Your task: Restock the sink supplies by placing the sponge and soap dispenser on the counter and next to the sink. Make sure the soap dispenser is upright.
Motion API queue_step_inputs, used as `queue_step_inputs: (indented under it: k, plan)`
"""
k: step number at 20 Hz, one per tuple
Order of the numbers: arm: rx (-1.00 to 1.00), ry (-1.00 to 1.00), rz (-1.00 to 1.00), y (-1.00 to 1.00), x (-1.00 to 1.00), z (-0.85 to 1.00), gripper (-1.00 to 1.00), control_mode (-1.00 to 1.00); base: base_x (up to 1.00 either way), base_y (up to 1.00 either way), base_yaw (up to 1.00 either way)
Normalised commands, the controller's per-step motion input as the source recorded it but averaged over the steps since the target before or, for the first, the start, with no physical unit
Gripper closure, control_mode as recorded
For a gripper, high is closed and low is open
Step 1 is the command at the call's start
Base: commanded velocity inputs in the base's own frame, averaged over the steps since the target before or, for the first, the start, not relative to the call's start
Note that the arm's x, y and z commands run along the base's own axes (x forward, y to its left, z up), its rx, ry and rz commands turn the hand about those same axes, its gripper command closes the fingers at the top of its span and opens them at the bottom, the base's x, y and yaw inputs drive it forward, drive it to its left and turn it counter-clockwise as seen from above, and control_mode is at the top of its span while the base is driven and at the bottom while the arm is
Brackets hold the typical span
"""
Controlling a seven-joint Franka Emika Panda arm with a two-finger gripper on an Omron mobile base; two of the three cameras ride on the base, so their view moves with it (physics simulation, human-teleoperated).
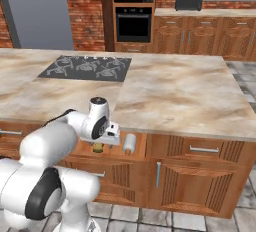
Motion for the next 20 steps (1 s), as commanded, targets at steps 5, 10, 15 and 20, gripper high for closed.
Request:
queue_step_inputs:
  k: [5, 10, 15, 20]
  plan:
    - [0.09, 0.05, 0.0, -0.2, 0.6, -0.36, -1.0, -1.0, 0.0, 0.0, 0.0]
    - [0.06, 0.08, 0.0, -0.03, 0.45, -0.4, -1.0, -1.0, 0.0, 0.0, 0.0]
    - [0.0, 0.09, 0.0, 0.0, 0.16, -0.49, -1.0, -1.0, 0.0, 0.0, 0.0]
    - [0.0, 0.06, 0.0, 0.0, -0.01, -0.5, -1.0, -1.0, 0.0, 0.0, 0.0]
